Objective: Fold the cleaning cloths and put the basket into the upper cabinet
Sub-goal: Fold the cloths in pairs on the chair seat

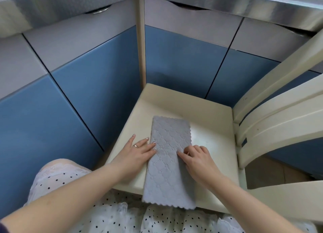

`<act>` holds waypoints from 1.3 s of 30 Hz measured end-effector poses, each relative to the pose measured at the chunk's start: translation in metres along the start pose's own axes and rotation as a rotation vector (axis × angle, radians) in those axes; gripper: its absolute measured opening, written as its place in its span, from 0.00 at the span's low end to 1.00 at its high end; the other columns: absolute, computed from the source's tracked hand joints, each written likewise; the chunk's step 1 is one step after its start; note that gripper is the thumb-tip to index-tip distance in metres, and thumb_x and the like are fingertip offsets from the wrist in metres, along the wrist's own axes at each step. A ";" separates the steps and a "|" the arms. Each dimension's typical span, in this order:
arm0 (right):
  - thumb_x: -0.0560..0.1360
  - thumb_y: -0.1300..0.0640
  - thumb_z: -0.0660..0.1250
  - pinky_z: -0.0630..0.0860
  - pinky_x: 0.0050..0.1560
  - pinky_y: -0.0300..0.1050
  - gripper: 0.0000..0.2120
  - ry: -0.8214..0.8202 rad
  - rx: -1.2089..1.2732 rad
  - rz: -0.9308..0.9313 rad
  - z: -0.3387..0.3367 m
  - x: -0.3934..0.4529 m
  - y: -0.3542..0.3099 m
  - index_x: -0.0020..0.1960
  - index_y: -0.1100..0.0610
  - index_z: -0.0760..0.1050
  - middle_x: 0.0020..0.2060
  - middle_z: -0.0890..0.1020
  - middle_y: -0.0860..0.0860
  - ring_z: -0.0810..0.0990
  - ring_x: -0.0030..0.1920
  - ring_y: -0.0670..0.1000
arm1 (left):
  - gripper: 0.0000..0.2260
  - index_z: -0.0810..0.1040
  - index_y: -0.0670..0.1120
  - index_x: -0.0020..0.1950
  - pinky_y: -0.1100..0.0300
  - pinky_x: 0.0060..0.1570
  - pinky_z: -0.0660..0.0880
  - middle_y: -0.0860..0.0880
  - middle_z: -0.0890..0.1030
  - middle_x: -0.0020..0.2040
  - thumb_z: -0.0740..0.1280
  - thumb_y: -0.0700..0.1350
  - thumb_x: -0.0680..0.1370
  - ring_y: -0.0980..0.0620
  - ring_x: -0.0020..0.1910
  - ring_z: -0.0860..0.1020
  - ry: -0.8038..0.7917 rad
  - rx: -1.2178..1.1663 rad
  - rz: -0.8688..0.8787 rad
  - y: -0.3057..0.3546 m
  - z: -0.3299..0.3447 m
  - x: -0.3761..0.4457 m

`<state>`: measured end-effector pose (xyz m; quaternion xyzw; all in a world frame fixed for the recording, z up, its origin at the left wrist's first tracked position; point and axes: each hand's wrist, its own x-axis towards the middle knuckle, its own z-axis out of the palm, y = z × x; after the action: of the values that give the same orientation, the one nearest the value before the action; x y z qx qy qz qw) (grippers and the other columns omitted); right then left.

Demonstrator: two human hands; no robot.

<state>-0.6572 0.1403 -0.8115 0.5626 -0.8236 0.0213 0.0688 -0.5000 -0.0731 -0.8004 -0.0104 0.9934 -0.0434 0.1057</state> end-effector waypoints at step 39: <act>0.80 0.50 0.55 0.63 0.33 0.49 0.13 0.036 0.697 0.736 -0.026 -0.014 -0.031 0.40 0.56 0.67 0.32 0.75 0.50 0.73 0.36 0.55 | 0.14 0.68 0.46 0.37 0.61 0.31 0.64 0.51 0.71 0.33 0.61 0.51 0.80 0.54 0.32 0.69 0.385 -1.291 -0.536 0.056 -0.014 0.010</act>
<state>-0.6209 0.1445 -0.7895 0.2241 -0.9099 0.3275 -0.1212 -0.5135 -0.0160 -0.7941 -0.3059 0.7854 0.5261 -0.1127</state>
